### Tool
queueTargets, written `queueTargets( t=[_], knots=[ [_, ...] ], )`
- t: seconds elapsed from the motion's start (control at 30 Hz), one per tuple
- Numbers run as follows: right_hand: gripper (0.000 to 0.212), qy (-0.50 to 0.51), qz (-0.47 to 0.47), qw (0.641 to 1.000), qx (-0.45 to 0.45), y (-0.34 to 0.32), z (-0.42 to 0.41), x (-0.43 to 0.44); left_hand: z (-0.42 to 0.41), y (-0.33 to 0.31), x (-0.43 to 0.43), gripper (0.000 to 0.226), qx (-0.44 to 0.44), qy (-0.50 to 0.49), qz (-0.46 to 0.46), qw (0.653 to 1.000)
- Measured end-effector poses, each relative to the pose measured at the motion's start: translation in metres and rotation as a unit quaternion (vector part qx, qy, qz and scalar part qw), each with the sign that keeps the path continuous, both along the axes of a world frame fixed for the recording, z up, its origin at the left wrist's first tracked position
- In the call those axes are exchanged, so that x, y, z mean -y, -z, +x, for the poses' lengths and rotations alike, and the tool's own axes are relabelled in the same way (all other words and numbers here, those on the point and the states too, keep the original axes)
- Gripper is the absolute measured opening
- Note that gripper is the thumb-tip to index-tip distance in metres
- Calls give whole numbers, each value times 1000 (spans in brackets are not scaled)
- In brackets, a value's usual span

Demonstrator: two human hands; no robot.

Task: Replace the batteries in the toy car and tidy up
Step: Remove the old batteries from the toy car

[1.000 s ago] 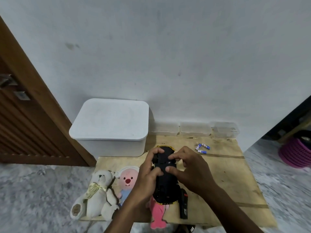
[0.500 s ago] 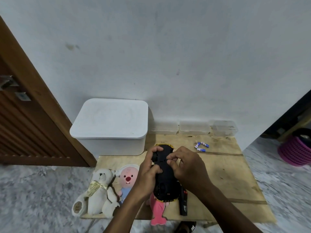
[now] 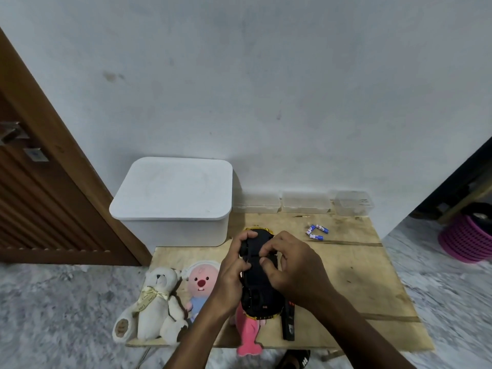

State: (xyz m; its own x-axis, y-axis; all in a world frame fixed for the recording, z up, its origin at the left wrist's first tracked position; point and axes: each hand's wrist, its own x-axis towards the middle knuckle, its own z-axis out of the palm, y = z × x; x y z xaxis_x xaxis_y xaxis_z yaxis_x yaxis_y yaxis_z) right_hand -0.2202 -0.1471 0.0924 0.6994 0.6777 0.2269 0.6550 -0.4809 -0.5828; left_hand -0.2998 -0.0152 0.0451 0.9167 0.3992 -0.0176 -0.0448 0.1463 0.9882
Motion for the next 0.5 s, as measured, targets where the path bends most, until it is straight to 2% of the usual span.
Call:
queueTargets(
  t=[0.13, 0.33, 0.5],
  knots=[
    [14, -9, 2, 1000, -15, -4, -1, 5, 1, 1, 0, 50, 2, -2, 1, 1000],
    [15, -27, -17, 996, -80, -10, 6, 10, 8, 3, 1, 57, -9, -11, -2, 1000],
    [17, -48, -32, 994, -94, -10, 15, 11, 13, 4, 1, 58, -6, -9, -14, 1000]
  ],
)
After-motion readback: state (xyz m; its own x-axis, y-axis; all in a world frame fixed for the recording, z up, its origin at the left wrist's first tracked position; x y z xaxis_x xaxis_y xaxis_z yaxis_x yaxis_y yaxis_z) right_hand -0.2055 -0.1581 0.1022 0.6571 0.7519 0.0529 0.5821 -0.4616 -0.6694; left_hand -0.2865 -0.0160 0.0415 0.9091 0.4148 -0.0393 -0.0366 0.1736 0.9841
